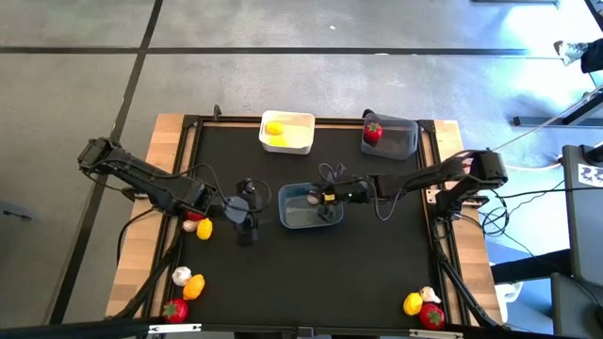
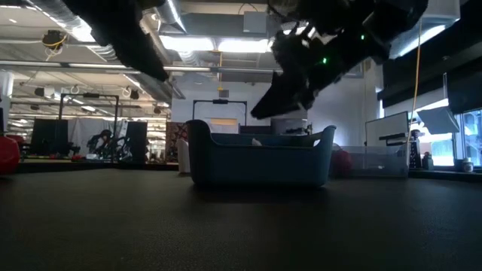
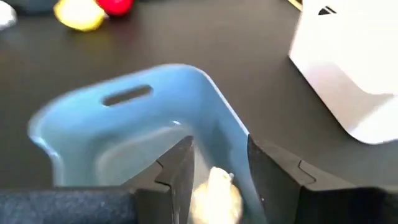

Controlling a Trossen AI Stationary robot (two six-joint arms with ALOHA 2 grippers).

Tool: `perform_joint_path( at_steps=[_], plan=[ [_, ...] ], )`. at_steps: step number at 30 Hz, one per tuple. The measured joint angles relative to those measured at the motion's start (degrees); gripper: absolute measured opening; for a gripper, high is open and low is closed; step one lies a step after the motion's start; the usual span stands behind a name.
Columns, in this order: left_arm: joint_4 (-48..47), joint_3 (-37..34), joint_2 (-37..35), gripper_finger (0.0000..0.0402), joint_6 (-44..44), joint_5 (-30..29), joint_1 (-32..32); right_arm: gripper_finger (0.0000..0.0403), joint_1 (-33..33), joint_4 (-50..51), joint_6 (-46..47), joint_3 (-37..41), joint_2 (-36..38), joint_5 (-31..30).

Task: Sort produce into baskets
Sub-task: Put the yellow lemon into the white bin

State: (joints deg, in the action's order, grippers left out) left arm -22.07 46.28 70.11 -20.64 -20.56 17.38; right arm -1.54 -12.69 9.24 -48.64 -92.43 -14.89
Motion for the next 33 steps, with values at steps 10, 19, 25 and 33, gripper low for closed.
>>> perform_joint_path(
  at_steps=[10, 19, 25, 33],
  plan=[
    [1.29, 0.0, 0.0, 0.0301, -0.39, 0.59, -0.6, 0.015, -2.83, 0.99, 0.95, -0.23, 1.65, 1.53],
    [-18.0, 6.52, -0.94, 0.0308, -14.33, 5.31, 1.66, 0.015, -5.09, 3.72, 2.33, -0.2, 1.63, 1.51],
    [-31.21, 7.05, -0.93, 0.0308, -32.42, 9.44, 3.88, 0.015, -6.47, 3.89, 2.44, -0.19, 1.63, 1.92],
    [-42.38, 5.07, -0.9, 0.0308, -51.86, 13.76, 7.5, 0.015, -6.34, 4.34, 2.46, -0.18, 1.63, 1.96]
  ],
)
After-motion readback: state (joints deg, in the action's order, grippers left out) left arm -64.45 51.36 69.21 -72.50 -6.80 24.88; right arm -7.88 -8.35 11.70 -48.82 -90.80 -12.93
